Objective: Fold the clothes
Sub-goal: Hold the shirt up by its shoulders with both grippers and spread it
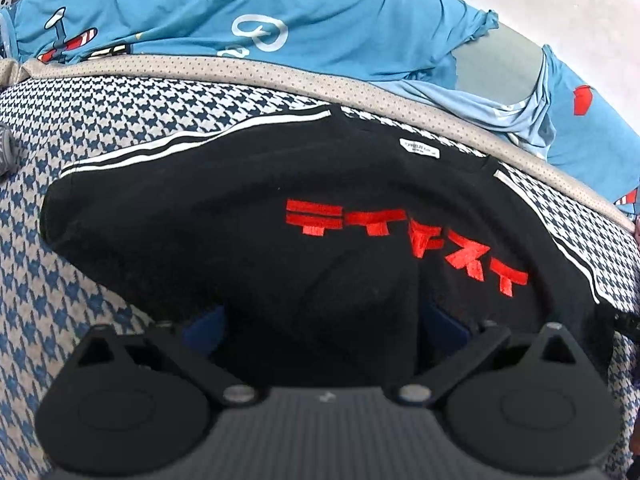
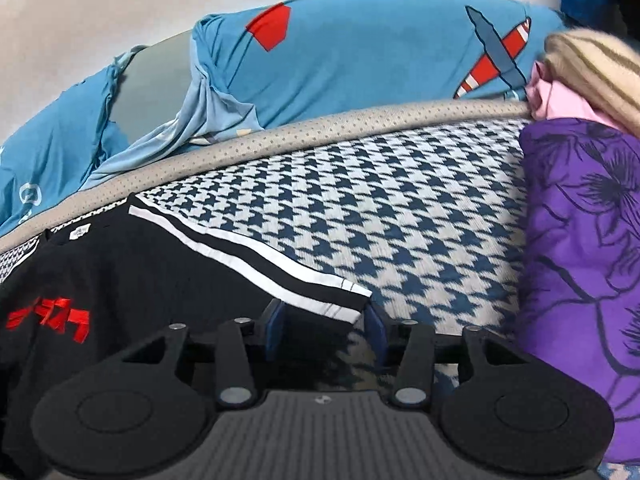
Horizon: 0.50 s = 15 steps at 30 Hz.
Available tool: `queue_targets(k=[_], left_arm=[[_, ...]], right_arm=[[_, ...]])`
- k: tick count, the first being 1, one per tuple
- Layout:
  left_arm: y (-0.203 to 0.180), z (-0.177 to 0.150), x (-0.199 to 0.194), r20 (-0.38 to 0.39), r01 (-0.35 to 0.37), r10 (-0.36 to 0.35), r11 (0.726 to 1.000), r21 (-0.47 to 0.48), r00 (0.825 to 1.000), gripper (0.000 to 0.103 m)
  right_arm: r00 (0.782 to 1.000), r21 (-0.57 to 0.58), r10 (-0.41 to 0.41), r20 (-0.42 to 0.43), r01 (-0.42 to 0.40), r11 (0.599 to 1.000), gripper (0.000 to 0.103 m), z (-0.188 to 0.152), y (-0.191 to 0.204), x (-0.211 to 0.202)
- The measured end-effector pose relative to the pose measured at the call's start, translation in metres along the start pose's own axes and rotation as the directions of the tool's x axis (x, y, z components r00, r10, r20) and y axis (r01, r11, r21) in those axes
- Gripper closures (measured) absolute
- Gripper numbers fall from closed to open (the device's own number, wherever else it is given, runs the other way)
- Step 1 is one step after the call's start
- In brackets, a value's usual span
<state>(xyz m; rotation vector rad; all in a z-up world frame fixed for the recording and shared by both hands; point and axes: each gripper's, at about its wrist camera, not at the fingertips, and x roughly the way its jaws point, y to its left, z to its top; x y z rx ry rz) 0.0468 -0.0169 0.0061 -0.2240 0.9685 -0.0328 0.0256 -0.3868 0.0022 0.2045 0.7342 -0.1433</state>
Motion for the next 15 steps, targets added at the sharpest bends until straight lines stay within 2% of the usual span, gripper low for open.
queue_targets(k=[1, 2, 3, 6, 9, 13, 15], left_arm=[[0.000, 0.000, 0.001, -0.003, 0.000, 0.000, 1.000, -0.003, 1.000, 0.000], [0.001, 0.000, 0.003, -0.005, -0.002, 0.002, 1.000, -0.006, 1.000, 0.000], [0.001, -0.001, 0.004, -0.008, -0.004, 0.004, 1.000, -0.009, 1.000, 0.000], [0.001, -0.001, 0.007, -0.014, -0.011, 0.011, 1.000, -0.013, 1.000, 0.000], [0.000, 0.000, 0.009, -0.014, -0.015, 0.015, 1.000, -0.014, 1.000, 0.000], [-0.001, 0.001, 0.012, -0.015, -0.019, 0.019, 1.000, -0.013, 1.000, 0.000], [-0.001, 0.001, 0.014, -0.016, -0.021, 0.021, 1.000, -0.012, 1.000, 0.000]], right_arm=[[1.000, -0.013, -0.005, 0.008, 0.005, 1.000, 0.060, 0.000, 0.003, 0.001], [1.000, -0.035, -0.012, 0.017, 0.013, 0.999, 0.067, -0.001, 0.007, 0.002], [1.000, -0.053, -0.011, 0.023, 0.013, 0.999, 0.080, 0.000, 0.009, 0.003], [1.000, -0.052, 0.004, 0.028, -0.002, 0.999, 0.088, 0.003, 0.013, 0.006], [0.997, -0.057, -0.029, 0.069, 0.033, 0.998, 0.090, 0.006, 0.018, 0.005], [0.983, -0.088, -0.078, 0.169, 0.093, 0.992, 0.090, 0.019, 0.021, 0.000], [0.977, -0.069, -0.096, 0.189, 0.111, 0.991, 0.090, 0.026, 0.020, 0.001]])
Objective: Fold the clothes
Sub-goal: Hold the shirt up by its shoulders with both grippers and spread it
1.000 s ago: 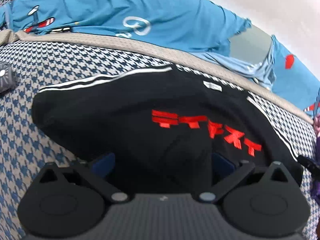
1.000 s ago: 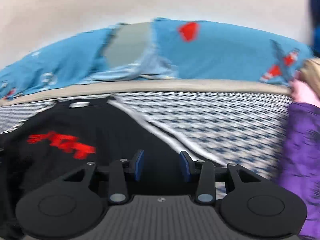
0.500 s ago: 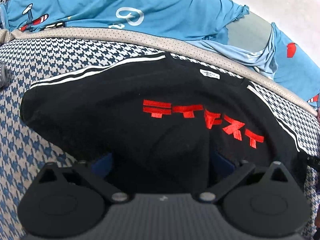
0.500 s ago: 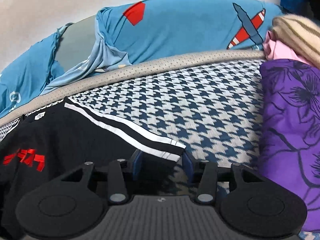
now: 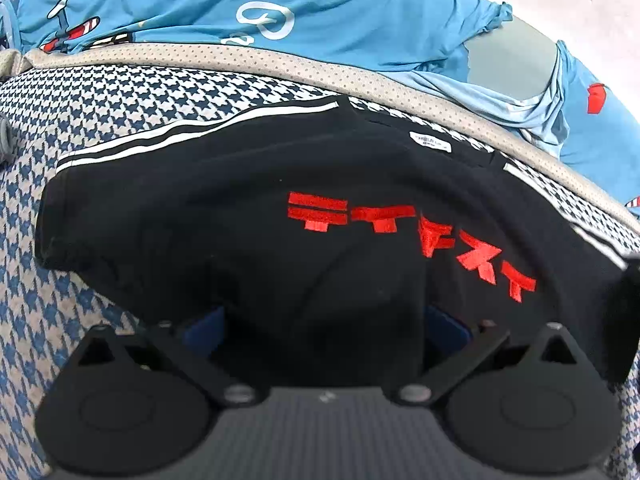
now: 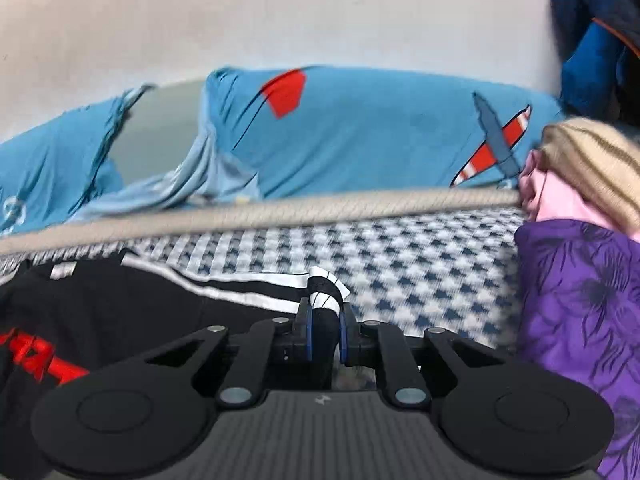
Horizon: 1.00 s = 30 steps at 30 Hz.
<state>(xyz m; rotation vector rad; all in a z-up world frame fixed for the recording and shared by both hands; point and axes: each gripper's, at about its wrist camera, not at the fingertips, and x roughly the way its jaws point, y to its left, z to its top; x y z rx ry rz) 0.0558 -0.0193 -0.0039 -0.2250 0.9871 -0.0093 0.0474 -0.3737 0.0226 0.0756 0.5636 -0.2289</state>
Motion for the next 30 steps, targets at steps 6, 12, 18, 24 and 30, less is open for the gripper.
queue_targets(k=[6, 12, 18, 24, 30], left_arm=[[0.000, 0.003, 0.005, -0.013, -0.001, 0.001, 1.000, 0.007, 1.000, 0.000], [0.005, 0.005, 0.005, -0.020, 0.016, -0.016, 1.000, -0.012, 1.000, 0.000], [0.019, 0.010, -0.005, -0.002, 0.038, -0.039, 0.997, -0.063, 0.999, 0.000], [0.038, 0.012, -0.020, 0.047, 0.029, -0.025, 0.997, -0.074, 0.999, 0.000], [0.070, 0.009, -0.021, 0.035, -0.009, 0.014, 0.990, -0.138, 0.999, 0.000]], right_arm=[[0.998, -0.025, -0.053, 0.021, 0.054, 0.998, 0.090, 0.008, 0.008, 0.017], [0.991, -0.038, -0.106, -0.078, 0.103, 0.994, 0.088, -0.002, 0.008, 0.044], [0.985, -0.013, -0.163, -0.064, 0.163, 0.987, 0.072, 0.006, 0.006, 0.032], [0.991, 0.037, -0.137, -0.008, 0.137, 0.990, 0.068, 0.015, 0.009, 0.012], [0.999, 0.002, 0.047, 0.009, -0.047, 0.999, 0.068, 0.018, 0.037, 0.002]])
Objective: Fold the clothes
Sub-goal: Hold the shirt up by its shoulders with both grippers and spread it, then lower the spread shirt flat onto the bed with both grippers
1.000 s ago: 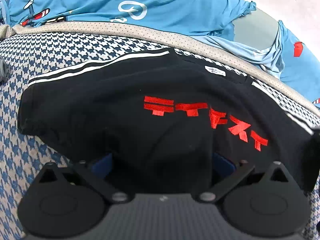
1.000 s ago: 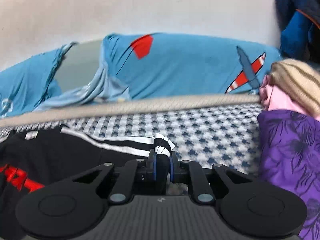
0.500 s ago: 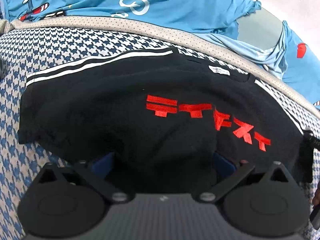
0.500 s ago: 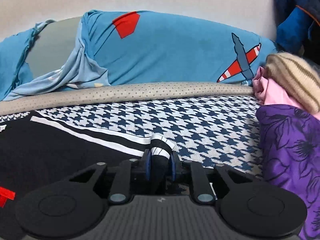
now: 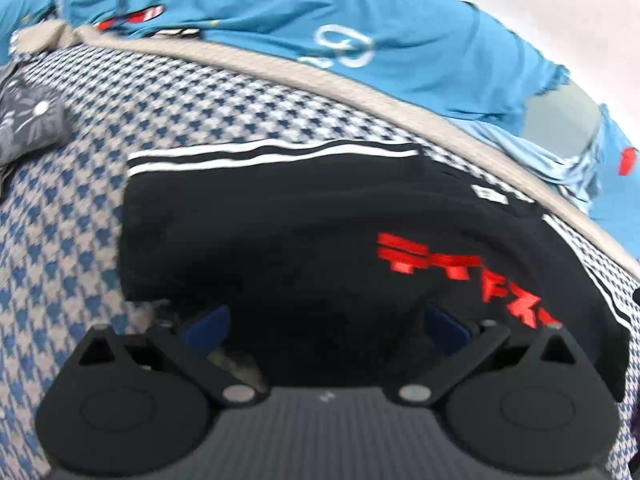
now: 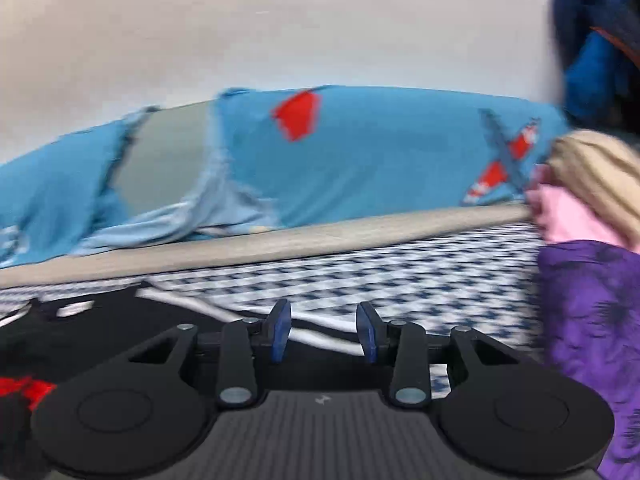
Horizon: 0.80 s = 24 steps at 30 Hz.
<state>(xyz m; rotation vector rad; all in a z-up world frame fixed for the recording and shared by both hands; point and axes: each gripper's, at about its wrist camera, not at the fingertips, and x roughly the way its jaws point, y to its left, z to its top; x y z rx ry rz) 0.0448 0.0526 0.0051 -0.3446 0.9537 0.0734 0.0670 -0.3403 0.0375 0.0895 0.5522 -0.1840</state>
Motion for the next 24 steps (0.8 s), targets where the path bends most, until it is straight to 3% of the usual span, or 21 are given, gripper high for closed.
queue_targets(k=[8, 18, 24], left_arm=[[0.011, 0.003, 0.003, -0.036, -0.025, 0.024, 0.999, -0.027, 0.999, 0.000], [0.010, 0.003, -0.004, -0.084, -0.019, 0.020, 1.000, 0.018, 0.996, 0.000], [0.031, 0.004, -0.007, -0.097, -0.040, 0.040, 0.999, -0.001, 0.994, 0.000]], right_arm=[[0.987, -0.103, 0.148, -0.061, -0.153, 0.983, 0.067, -0.016, 0.054, 0.002], [0.983, -0.206, 0.158, -0.093, -0.174, 0.963, 0.058, -0.040, 0.104, -0.004], [0.982, -0.217, 0.172, -0.083, -0.186, 0.958, 0.056, -0.039, 0.125, -0.007]])
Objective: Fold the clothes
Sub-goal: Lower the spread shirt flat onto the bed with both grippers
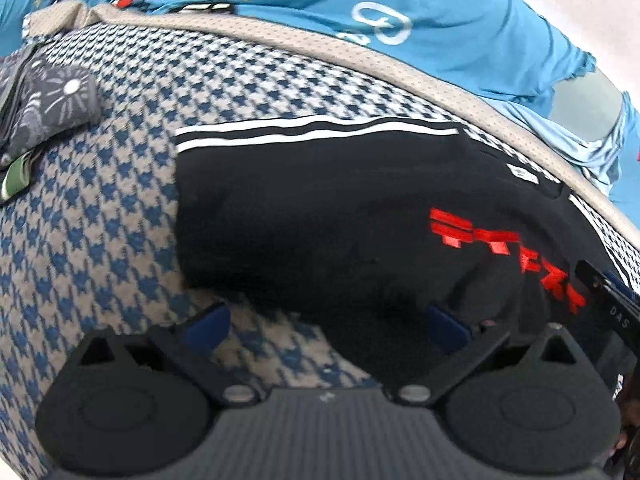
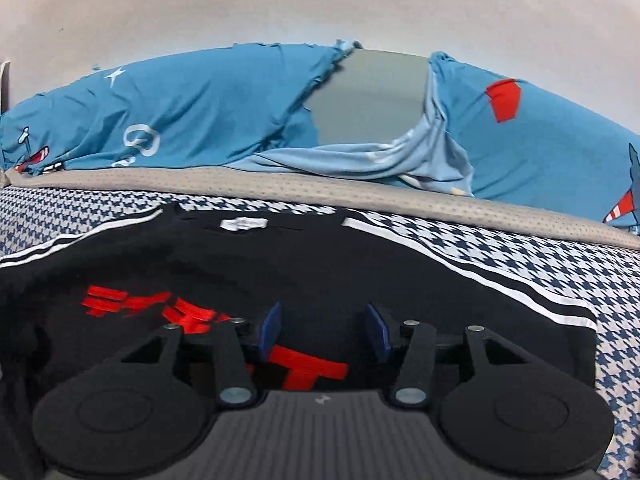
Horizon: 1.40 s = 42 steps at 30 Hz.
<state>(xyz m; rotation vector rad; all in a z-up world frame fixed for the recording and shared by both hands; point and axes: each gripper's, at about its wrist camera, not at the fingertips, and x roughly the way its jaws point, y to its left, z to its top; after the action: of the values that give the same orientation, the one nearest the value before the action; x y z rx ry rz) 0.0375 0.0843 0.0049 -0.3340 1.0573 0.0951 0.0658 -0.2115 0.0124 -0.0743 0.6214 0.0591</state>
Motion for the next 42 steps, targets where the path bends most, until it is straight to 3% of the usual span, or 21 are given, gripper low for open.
queue_targets(k=[9, 42], left_arm=[[0.020, 0.003, -0.005, 0.010, -0.036, 0.036, 0.999, -0.030, 0.999, 0.000], [0.029, 0.002, -0.003, -0.004, -0.038, 0.038, 0.997, -0.065, 0.999, 0.000]], right_arm=[[0.999, 0.032, 0.030, -0.020, -0.029, 0.999, 0.056, 0.003, 0.013, -0.002], [0.999, -0.027, 0.042, -0.035, -0.043, 0.999, 0.056, 0.001, 0.035, 0.000]])
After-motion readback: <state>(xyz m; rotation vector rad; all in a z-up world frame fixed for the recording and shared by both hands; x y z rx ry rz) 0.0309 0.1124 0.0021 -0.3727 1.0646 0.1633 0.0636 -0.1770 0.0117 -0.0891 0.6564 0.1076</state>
